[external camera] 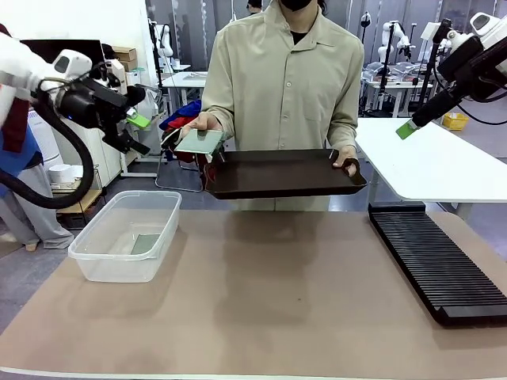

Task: Sort PCBs into racks and boxes based on the side picked up.
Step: Pick up the Blank PCB handed by the Human.

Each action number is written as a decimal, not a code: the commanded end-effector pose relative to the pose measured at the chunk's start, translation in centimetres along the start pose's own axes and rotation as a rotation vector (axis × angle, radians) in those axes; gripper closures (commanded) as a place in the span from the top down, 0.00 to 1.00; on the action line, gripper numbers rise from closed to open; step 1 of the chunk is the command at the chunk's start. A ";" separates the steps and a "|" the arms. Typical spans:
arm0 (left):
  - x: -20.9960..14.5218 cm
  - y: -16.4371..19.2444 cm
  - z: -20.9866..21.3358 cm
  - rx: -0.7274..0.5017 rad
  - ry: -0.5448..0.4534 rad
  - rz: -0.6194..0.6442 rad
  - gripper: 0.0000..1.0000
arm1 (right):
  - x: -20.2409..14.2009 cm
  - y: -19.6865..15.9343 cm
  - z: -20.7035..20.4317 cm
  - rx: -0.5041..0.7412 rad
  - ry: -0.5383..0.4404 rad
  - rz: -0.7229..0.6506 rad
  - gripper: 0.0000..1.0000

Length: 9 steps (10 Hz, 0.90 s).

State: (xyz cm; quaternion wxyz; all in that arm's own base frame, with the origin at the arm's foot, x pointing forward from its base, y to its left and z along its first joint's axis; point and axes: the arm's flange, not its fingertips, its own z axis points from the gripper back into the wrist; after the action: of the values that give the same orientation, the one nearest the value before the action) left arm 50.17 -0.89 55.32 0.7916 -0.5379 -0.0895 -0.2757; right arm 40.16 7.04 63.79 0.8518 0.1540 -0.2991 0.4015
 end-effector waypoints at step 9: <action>2.6 4.9 -2.9 -0.242 -0.144 0.264 1.00 | -0.1 0.0 0.0 0.015 -0.008 0.000 1.00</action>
State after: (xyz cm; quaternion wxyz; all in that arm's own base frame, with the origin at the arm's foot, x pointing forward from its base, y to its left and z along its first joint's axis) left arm 53.74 -2.71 51.85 0.7581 -0.6261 -0.0693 -0.1687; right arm 40.15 7.04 63.79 0.8518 0.1539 -0.2991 0.4016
